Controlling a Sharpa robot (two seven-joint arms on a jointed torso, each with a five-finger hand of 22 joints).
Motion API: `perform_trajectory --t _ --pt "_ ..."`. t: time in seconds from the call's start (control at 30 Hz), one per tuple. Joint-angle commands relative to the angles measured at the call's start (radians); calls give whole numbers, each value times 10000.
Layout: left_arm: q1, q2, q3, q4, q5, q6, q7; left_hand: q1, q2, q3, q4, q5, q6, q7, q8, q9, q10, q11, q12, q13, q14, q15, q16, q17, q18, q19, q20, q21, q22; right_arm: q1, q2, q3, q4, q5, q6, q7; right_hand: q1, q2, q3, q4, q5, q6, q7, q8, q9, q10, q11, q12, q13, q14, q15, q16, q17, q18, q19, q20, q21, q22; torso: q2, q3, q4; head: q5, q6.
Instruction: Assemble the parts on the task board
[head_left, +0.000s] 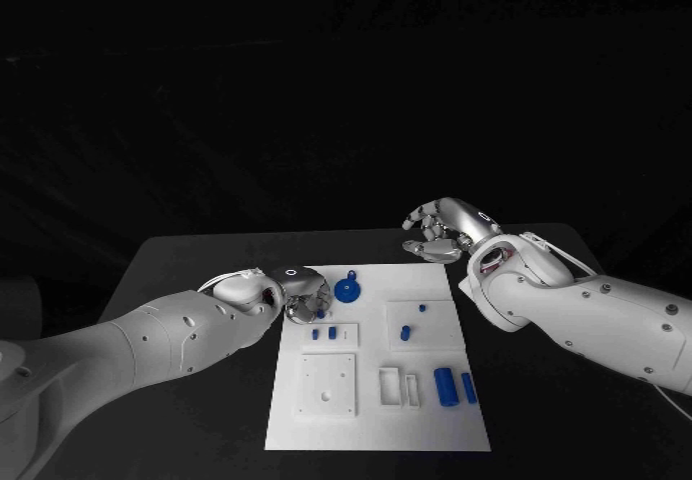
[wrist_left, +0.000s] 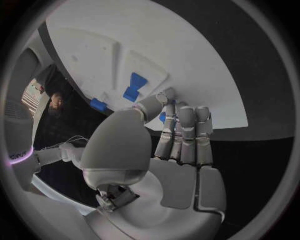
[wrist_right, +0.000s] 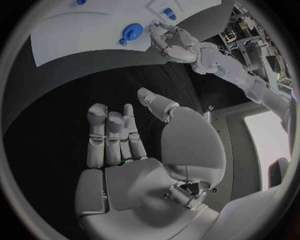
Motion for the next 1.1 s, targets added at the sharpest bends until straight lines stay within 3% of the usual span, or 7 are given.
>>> perform_trajectory --t 0.03,0.43,0.83,1.1 --pt "-193 31 -116 -27 -305 798 -217 -174 13 -50 26 20 126 -18 65 -13 213 -11 -82 -81 85 -60 66 -19 101 69 -258 58 168 5 6 5 7 -43 124 29 -53 -78 -14 68 -16 -8 49 57 -18 -22 -18 27 -11 1 -16 -28 -13 624 6 -63 -41 142 0 2 -2 -8 -21" --pt "-201 47 -159 -81 -517 834 -305 -715 40 -222 223 -2 333 34 147 -25 1042 4 -613 -567 249 -57 103 -65 138 210 -278 93 138 5 -2 5 9 -42 153 22 -68 -80 -17 99 -17 -7 48 59 -22 -21 -19 28 -13 2 -17 -28 -14 624 8 -63 -42 144 -3 6 5 -1 -39" --pt "-201 21 -161 66 -863 917 -359 -1047 -451 -309 422 19 147 99 6 -136 1051 21 -959 -818 231 -41 40 -124 155 217 -265 31 102 5 -7 5 5 -2 156 40 -112 -97 -31 168 -10 -6 47 64 -32 -20 -19 29 -18 3 -17 -28 -14 624 10 -61 -45 146 -3 7 5 1 -69" --pt "-239 15 -161 47 -1025 856 -417 -1092 -386 -245 551 33 191 98 15 -157 1117 34 -1050 -894 265 -27 40 -138 168 249 -262 18 95 6 10 4 -3 22 177 48 -124 -102 -35 191 -5 -6 47 65 -35 -21 -19 29 -20 2 -17 -29 -15 624 10 -61 -47 147 -2 7 0 1 -60"
